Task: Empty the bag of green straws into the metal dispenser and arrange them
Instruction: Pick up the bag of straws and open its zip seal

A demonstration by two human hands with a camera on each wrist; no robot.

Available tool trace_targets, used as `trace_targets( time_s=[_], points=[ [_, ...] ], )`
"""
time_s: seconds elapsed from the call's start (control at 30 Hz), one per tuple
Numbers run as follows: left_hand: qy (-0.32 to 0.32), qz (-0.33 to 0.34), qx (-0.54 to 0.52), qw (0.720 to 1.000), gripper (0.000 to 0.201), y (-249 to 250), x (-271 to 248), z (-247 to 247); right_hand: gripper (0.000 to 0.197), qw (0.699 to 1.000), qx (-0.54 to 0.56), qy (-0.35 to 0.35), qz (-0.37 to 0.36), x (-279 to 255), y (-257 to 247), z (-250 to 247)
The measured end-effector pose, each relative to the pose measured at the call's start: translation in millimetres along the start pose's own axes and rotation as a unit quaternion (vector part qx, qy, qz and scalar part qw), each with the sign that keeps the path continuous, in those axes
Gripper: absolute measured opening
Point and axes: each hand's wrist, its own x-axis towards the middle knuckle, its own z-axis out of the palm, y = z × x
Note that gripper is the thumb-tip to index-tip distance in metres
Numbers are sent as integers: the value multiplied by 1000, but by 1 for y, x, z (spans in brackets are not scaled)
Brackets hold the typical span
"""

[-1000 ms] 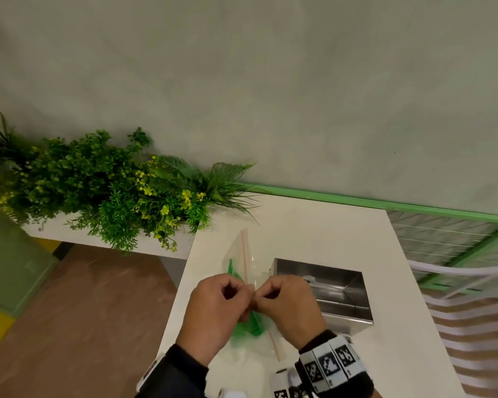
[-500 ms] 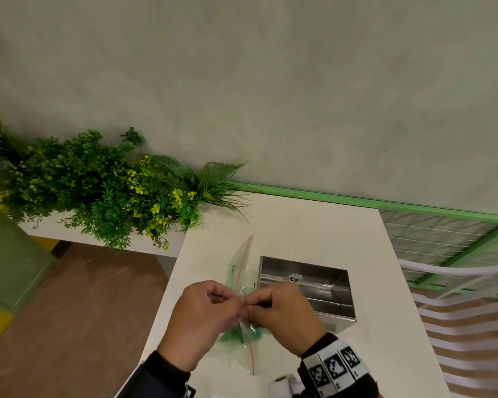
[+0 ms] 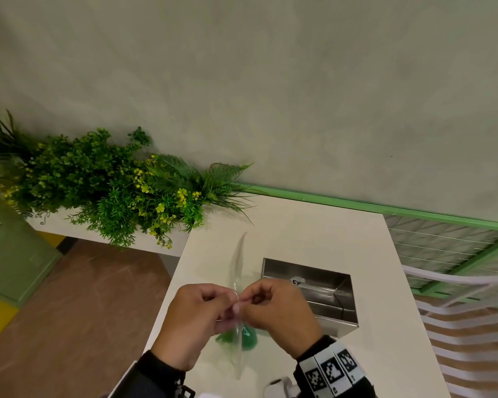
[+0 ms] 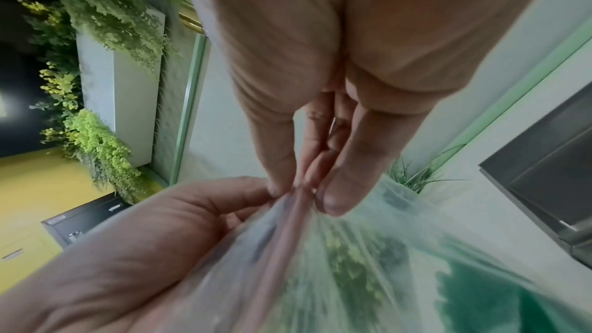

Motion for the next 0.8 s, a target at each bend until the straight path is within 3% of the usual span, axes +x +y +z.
trace_targets(
  time_s=[0.27,0.47,0.6,0.8],
  points=[
    [-7,-20,-27,999,12,-7,2,-6,9,999,22,-2,30,0,-6,6],
    [-13,-26,-50,998,5,-3,5,-9,25,998,50,-32,22,-2,-10,5],
    [-22,-15,-25,999,17,-6,5,-9,13,999,14,0,41,0,-10,8],
    [-4,9,4,1000,16,-8,1,-8,6,998,10,6,57,2,-8,6]
  ],
)
